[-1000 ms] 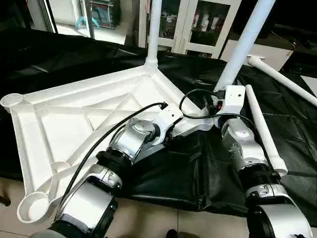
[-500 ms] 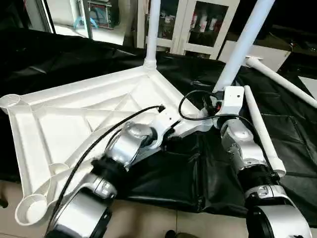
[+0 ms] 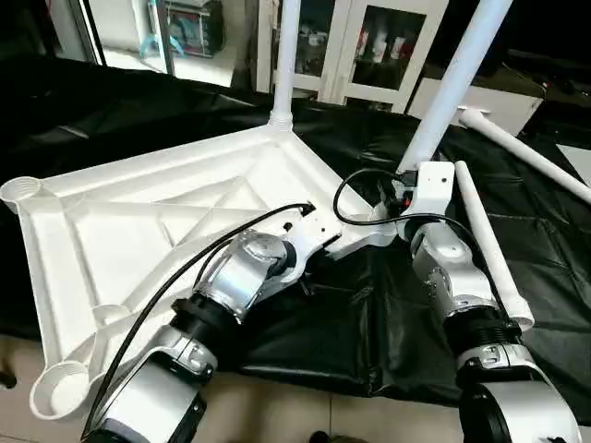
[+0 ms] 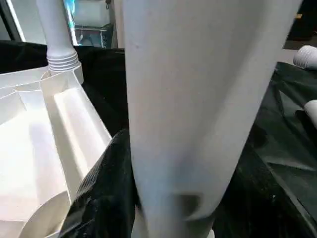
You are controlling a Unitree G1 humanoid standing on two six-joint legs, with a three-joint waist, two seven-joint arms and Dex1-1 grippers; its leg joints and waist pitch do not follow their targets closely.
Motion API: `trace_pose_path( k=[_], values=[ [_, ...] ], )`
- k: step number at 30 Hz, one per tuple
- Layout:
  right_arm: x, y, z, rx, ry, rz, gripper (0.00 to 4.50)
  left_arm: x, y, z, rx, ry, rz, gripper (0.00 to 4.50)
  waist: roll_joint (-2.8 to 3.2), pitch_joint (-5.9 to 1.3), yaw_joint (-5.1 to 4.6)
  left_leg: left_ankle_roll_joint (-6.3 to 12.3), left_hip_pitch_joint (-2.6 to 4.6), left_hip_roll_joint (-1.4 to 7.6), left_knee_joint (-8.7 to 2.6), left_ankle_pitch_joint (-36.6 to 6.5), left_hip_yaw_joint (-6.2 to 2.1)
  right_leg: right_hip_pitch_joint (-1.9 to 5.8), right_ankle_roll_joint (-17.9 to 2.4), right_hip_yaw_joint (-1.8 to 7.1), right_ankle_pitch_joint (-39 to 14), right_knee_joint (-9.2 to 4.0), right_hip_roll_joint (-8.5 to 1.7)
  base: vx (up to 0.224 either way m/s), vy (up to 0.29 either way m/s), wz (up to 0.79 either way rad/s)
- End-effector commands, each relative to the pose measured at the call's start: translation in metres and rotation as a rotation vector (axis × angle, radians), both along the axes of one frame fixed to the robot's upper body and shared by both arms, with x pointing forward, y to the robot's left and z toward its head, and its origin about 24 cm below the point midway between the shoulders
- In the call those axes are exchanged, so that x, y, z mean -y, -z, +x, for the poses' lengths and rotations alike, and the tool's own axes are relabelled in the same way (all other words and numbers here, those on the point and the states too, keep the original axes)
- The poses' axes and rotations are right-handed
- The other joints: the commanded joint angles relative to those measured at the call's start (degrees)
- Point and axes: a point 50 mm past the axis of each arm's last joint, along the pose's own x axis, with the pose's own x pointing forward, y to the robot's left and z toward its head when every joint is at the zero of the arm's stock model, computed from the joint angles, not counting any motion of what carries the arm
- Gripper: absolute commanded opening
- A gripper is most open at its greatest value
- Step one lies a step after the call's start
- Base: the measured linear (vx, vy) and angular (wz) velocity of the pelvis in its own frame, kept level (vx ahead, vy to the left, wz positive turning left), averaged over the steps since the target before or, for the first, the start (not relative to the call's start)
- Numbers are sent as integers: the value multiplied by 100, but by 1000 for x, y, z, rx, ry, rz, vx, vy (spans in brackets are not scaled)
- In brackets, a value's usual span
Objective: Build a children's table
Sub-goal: Insert table leg to table base
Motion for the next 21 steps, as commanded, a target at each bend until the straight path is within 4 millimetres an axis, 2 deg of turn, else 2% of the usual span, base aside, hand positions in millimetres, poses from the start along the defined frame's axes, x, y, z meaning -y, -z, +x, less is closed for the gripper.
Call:
trace_pose_path(
  k=[1, 2, 5, 7, 12, 13, 14, 18, 19, 20, 21],
  values=[
    [4, 39, -14, -186, 9, -26, 183, -5, 25, -9, -83, -6, 83, 20, 48, -234, -4, 215, -37, 236, -436, -2312, -103, 141, -371, 205, -2691, -450, -302, 0, 0, 0],
    [4, 39, -14, -185, 9, -26, 183, -4, 26, -9, -83, -6, 84, 9, 74, -246, 2, 216, -24, 240, -435, -2325, -108, 134, -345, 200, -2745, -454, -303, 0, 0, 0],
    [4, 39, -15, -182, 8, -25, 183, -4, 25, -9, -63, 5, 88, 0, 63, -252, -7, 223, -33, 239, -437, -2360, -113, 131, -302, 186, -2799, -469, -295, 0, 0, 0],
    [5, 38, -15, -174, 7, -27, 183, -6, 24, -8, -52, 7, 82, 0, 84, -265, -1, 218, -27, 242, -436, -2350, -113, 129, -307, 188, -2758, -470, -297, 0, 0, 0],
    [5, 34, -14, -146, -10, -29, 183, -8, 22, -6, -43, 10, 73, 0, 81, -262, 4, 228, -35, 242, -440, -2363, -113, 130, -316, 186, -2751, -471, -299, 0, 0, 0],
    [4, 32, -14, -133, -24, -28, 239, -9, 22, -6, -42, 9, 71, 0, 80, -265, 2, 230, -35, 242, -440, -2357, -112, 128, -316, 187, -2746, -469, -296, 0, 0, 0],
    [4, 30, -14, -122, -33, -32, 253, -10, 22, -5, -41, 10, 69, 0, 78, -272, 7, 239, -38, 245, -439, -2306, -107, 134, -343, 195, -2653, -460, -297, 0, 0, 0],
    [1, 24, -14, -99, -54, -34, 273, -11, 21, -5, -38, 26, 61, 0, 73, -279, 15, 272, -63, 254, -440, -2160, -100, 153, -462, 211, -2436, -428, -302, 0, 0, 0],
    [1, 22, -13, -93, -58, -33, 294, -11, 21, -6, -38, 31, 59, 0, 80, -297, 27, 275, -74, 266, -436, -2025, -96, 162, -536, 223, -2250, -402, -307, 0, 0, 0],
    [1, 22, -13, -92, -58, -33, 294, -11, 21, -6, -38, 32, 58, 0, 69, -326, 28, 293, -98, 272, -420, -1795, -83, 188, -657, 236, -1879, -349, -305, 0, 0, 0],
    [1, 20, -13, -86, -60, -34, 304, -11, 21, -6, -38, 39, 55, 0, 64, -319, 23, 319, -128, 271, -421, -1682, -77, 203, -702, 240, -1749, -325, -295, 0, 0, 0]
  ],
)
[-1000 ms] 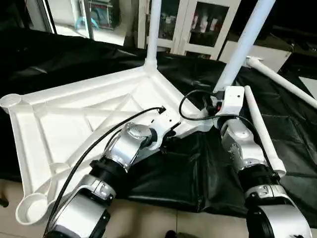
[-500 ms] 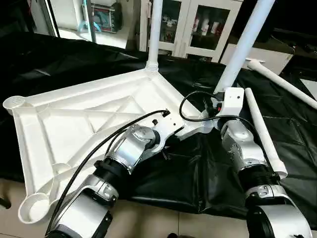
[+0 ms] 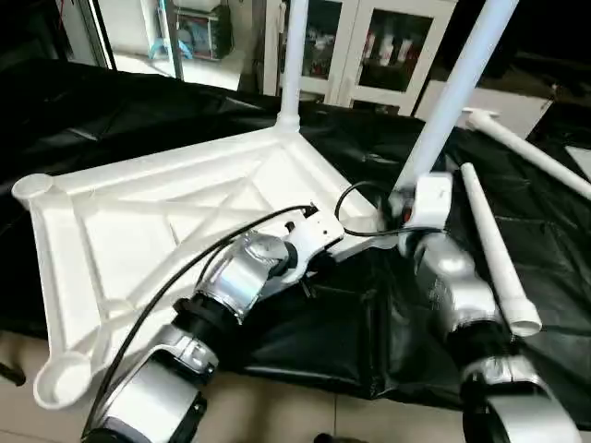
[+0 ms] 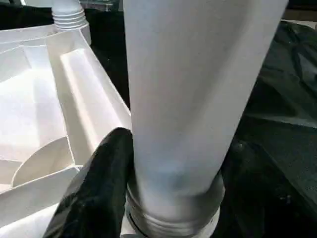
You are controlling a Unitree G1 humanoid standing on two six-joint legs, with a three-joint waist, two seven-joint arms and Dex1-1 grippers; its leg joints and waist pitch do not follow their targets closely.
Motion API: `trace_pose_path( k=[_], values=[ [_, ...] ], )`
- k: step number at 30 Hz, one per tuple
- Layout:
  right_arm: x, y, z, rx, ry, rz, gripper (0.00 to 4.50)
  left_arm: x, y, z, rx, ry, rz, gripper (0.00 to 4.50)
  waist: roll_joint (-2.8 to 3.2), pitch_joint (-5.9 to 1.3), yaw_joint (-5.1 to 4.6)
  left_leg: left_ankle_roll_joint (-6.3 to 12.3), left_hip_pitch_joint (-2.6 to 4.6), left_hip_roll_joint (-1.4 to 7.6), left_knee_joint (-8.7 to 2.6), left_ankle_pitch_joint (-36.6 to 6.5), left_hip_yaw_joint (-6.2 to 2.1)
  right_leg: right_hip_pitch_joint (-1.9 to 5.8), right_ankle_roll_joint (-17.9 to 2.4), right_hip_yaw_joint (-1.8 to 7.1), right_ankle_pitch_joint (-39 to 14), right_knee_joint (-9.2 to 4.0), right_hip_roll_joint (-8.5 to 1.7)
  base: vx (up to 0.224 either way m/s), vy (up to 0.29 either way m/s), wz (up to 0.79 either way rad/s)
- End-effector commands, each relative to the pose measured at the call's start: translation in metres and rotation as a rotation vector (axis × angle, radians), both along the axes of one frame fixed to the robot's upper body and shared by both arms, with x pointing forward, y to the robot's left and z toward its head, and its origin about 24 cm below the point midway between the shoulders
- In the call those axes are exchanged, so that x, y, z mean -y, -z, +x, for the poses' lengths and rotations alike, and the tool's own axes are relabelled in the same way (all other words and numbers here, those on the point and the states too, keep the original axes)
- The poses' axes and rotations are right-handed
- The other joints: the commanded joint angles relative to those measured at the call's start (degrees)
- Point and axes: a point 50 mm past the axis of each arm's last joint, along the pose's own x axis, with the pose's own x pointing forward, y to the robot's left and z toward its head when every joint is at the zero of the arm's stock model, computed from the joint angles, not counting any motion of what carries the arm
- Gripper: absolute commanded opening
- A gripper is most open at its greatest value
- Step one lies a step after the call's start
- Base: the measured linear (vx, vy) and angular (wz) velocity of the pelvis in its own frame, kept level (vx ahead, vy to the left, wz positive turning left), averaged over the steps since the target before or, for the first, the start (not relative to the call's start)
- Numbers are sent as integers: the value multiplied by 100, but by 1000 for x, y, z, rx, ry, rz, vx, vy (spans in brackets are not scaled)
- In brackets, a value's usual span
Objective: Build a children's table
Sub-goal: Insert table leg to table base
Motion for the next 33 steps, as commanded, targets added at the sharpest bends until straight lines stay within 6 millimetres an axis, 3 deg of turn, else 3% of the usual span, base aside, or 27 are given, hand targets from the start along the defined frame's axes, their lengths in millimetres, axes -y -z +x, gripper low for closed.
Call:
trace_pose_path(
  k=[1, 3, 9, 13, 14, 18, 25, 26, 29, 33],
  values=[
    [-2, 0, 0, -14, -23, -16, 304, -7, 23, -8, -78, -3, 59, 0, 21, -268, 19, 352, -35, 272, -424, -1761, -61, 210, -780, 222, -1989, -360, -288, 0, 0, 0],
    [-2, -1, 0, -9, -25, -15, 332, -7, 23, -8, -78, 1, 58, 0, 20, -274, 18, 316, -20, 257, -408, -1881, -56, 200, -736, 222, -2306, -394, -305, 0, 0, 0],
    [-3, -6, -1, 12, -55, -12, 380, -7, 22, -8, -75, 15, 52, 0, 20, -278, 21, 307, -56, 261, -416, -1768, -65, 223, -682, 220, -2257, -385, -301, 0, 0, 0],
    [-4, -11, -13, 37, -163, -13, 399, -11, 22, -8, -63, 58, 48, 0, 18, -276, 54, 368, -32, 273, -413, -1674, -57, 209, -673, 234, -2180, -381, -299, 0, 0, 0],
    [-4, -11, -16, 35, -183, -10, 423, -11, 22, -8, -62, 70, 45, 0, 6, -278, 66, 408, -54, 273, -412, -1609, -59, 232, -682, 237, -2082, -370, -292, 0, 0, 0],
    [1, -11, -29, 32, -229, -8, 443, -20, 24, -8, -68, 79, 63, 0, 20, -280, 62, 401, -75, 281, -420, -1631, -70, 231, -646, 243, -2263, -382, -311, 0, 0, 0],
    [19, -19, -46, 36, -231, -12, 443, -35, 24, -7, -65, 119, 75, 0, 35, -285, 74, 452, -80, 287, -399, -1447, -51, 242, -813, 261, -1845, -331, -298, 0, 0, 0],
    [23, -22, -52, 35, -262, -7, 443, -40, 23, -8, -64, 153, 78, 0, 35, -283, 70, 465, -109, 278, -400, -1409, -56, 258, -814, 256, -1828, -328, -293, 0, 0, 0],
    [27, -25, -68, 21, -397, 12, 443, -52, 21, -12, -78, 230, 69, 0, 37, -279, 90, 555, -124, 283, -384, -1353, -57, 271, -808, 269, -1729, -307, -303, 0, 0, 0],
    [36, -27, -84, -1, -518, 22, 443, -67, 18, -19, -83, 351, 76, 0, 47, -284, 98, 542, -128, 301, -373, -1282, -64, 278, -882, 266, -1727, -283, -317, 0, 0, 0]
  ],
)
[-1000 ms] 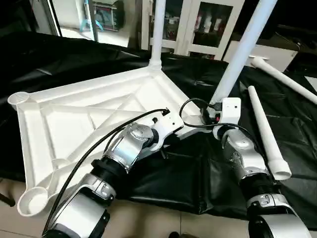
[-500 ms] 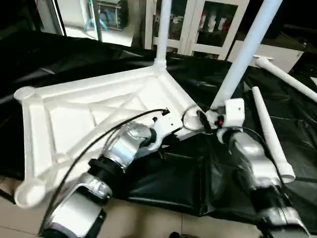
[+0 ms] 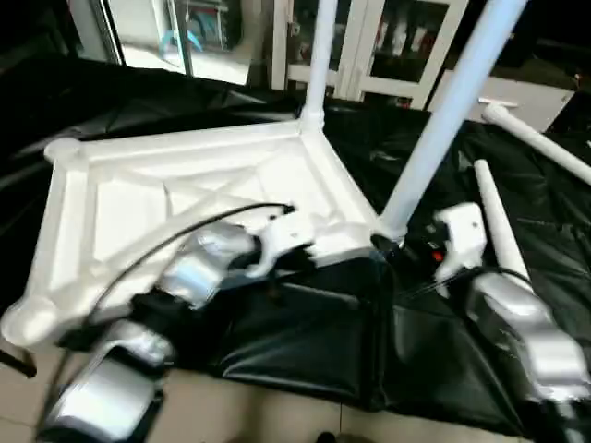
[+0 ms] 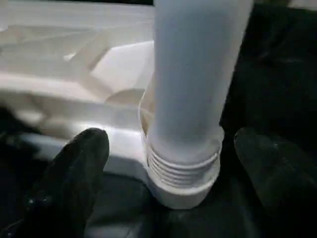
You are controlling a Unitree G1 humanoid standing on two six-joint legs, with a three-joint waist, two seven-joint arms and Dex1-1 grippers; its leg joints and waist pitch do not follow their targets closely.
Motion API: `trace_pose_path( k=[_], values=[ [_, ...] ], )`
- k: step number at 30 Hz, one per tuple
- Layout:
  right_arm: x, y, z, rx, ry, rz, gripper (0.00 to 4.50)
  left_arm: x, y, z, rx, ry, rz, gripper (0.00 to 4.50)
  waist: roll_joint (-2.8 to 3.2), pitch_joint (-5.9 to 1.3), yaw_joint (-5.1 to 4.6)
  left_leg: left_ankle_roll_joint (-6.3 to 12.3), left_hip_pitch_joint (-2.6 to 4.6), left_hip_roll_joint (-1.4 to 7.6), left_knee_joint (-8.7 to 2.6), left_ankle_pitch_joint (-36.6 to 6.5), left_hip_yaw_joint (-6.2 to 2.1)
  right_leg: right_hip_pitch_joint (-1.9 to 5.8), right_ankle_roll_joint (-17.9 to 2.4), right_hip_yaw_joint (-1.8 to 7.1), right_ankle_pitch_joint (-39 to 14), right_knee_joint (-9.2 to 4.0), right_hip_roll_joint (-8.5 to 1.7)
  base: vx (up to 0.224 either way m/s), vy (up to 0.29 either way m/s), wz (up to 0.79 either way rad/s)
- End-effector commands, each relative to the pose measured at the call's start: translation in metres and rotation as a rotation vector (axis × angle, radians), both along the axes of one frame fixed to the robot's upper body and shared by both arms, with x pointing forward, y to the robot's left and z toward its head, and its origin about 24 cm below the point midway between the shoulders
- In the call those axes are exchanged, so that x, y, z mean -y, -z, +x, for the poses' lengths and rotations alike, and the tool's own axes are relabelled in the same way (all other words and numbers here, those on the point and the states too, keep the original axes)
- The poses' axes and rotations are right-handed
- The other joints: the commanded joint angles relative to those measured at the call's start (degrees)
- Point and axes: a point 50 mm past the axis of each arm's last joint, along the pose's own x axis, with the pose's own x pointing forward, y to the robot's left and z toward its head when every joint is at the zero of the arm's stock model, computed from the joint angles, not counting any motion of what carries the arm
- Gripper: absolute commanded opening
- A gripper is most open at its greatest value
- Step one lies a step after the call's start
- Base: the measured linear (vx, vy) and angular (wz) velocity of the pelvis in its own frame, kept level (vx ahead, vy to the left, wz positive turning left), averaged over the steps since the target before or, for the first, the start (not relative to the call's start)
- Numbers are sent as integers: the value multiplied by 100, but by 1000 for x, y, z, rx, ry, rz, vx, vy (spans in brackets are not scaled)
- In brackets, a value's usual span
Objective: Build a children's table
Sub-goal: Insert table leg to table base
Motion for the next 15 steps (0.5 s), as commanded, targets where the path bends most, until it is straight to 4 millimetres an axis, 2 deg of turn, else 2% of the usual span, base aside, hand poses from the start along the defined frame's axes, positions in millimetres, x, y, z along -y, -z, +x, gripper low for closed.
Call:
trace_pose_path(
  k=[1, 5, 11, 15],
  values=[
    [2, -6, -5, 4, -58, 17, 443, -11, 27, -16, -117, 49, 69, 0, -3, -281, 68, 551, -91, 274, -341, -1267, -40, 313, -1021, 269, -1791, -363, -327, 0, 0, 0],
    [19, -13, -15, 3, -113, -4, 443, -26, 25, -19, -112, 94, 81, 0, 5, -276, 77, 500, -80, 281, -342, -1279, -38, 314, -1069, 261, -1781, -352, -324, 0, 0, 0],
    [36, -13, -12, 25, -89, -119, 443, -30, 22, -27, -155, 179, 54, 0, 1, -276, 96, 405, -59, 280, -333, -1193, -25, 297, -1105, 268, -1763, -332, -327, 0, 0, 0],
    [38, -14, -13, 30, -102, -129, 443, -31, 20, -29, -144, 221, 50, 0, -9, -289, 158, 477, -55, 269, -311, -1045, -12, 319, -1113, 265, -1607, -308, -322, 0, 0, 0]
  ],
)
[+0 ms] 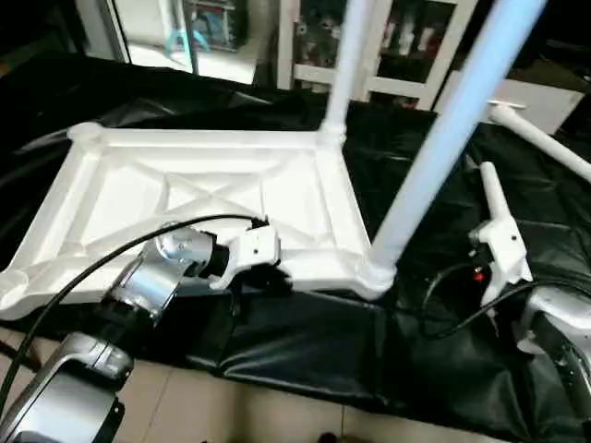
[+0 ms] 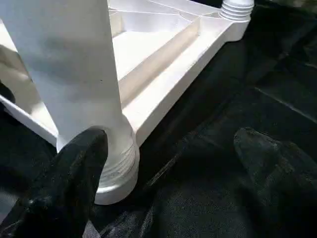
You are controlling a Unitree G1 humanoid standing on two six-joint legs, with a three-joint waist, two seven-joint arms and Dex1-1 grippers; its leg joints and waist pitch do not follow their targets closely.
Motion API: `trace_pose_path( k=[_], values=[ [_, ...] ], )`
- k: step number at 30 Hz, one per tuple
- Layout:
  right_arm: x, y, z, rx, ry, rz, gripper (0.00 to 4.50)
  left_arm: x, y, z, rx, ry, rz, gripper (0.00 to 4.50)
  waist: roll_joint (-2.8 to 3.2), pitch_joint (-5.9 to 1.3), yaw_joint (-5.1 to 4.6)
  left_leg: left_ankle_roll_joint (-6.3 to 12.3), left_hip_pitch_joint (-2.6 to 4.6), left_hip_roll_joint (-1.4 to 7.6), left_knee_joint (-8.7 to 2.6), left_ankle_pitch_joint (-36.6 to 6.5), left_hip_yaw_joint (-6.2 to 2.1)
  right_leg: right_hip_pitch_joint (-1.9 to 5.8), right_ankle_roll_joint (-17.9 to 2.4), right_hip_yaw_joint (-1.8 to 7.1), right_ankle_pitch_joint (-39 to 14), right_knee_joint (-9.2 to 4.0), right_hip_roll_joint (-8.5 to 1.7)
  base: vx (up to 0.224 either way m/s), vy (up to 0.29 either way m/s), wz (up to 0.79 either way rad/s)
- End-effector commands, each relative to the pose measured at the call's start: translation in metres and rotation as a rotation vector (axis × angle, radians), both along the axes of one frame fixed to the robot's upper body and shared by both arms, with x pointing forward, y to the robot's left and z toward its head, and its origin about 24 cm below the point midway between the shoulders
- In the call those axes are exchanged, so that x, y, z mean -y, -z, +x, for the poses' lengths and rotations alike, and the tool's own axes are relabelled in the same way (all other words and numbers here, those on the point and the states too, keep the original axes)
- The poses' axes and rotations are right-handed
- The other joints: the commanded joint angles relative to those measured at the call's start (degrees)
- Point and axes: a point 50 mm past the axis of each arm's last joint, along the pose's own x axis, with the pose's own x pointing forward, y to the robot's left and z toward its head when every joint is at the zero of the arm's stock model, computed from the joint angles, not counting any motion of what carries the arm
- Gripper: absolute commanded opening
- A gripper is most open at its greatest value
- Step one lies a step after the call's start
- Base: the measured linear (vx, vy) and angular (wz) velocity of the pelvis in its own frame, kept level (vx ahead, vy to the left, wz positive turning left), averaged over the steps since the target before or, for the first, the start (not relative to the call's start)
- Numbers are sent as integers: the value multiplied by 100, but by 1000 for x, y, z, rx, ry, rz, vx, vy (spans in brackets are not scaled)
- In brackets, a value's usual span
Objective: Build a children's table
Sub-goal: Insert table leg to table base
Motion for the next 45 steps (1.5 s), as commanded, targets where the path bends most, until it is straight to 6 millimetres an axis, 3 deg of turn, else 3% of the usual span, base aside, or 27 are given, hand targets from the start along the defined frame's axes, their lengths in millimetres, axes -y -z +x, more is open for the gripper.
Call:
trace_pose_path(
  k=[1, 4, 5, 7, 9, 16, 21, 28, 35, 43, 45],
  values=[
    [2, -4, 1, 19, -9, -7, 443, -2, 20, -13, -88, 65, 43, 0, -21, -288, 33, 490, -55, 265, -309, -1023, -19, 317, -1093, 260, -1587, -306, -317, 0, 0, 0],
    [-2, -6, -1, 24, -44, 22, 443, 1, 15, -12, -54, 82, -2, 0, -10, -294, 38, 513, -56, 265, -302, -953, -20, 327, -1141, 256, -1459, -285, -317, 0, 0, 0],
    [-3, -6, -1, 26, -52, 30, 448, 2, 13, -11, -36, 84, -14, 29, -16, -295, 39, 526, -55, 263, -298, -965, -17, 328, -1142, 255, -1467, -292, -315, 0, 0, 0],
    [-6, -5, -1, 29, -60, 34, 448, 6, 8, -9, -34, 80, -57, 29, -14, -292, 47, 520, -55, 264, -298, -983, -19, 329, -1135, 255, -1524, -293, -319, 0, 0, 0],
    [-8, -4, -1, 29, -68, 35, 450, 9, 4, -9, -47, 88, -87, 67, -10, -300, 48, 498, -51, 263, -293, -942, -17, 328, -1160, 255, -1487, -281, -315, 0, 0, 0],
    [-11, -4, -2, 30, -83, 38, 450, 22, -1, -5, 7, 103, -115, 129, 0, -328, 41, 636, -60, 266, -248, -708, -15, 355, -1413, 250, -823, -210, -311, 0, 0, 0],
    [-13, -4, -1, 34, -90, 38, 450, 32, 4, -1, 37, 84, -90, 175, -15, -322, 55, 630, -86, 261, -229, -834, -15, 355, -1330, 251, -1105, -237, -318, 0, 0, 0],
    [-17, -6, -2, 41, -116, 39, 450, 44, 8, 0, 62, 93, -69, 175, -21, -304, 71, 449, -85, 258, -241, -1221, -33, 323, -996, 241, -1937, -318, -316, 0, 0, 0],
    [-21, -9, -4, 50, -161, 69, 450, 42, 15, 2, 64, 74, -29, 175, 15, -335, 97, 482, -77, 269, -227, -1166, -33, 327, -1110, 241, -1585, -279, -313, 0, 0, 0],
    [-28, -7, 4, 36, -221, 56, 450, 38, 17, 0, 1, 94, -39, 102, -15, -359, 101, 454, -82, 265, -212, -1107, -29, 340, -1170, 233, -1535, -251, -322, 0, 0, 0],
    [-30, -8, 7, 36, -256, 48, 450, 36, 19, -1, -9, 105, -31, 91, 9, -357, 111, 457, -56, 278, -210, -1094, -21, 321, -1219, 234, -1486, -251, -325, 0, 0, 0]
  ],
)
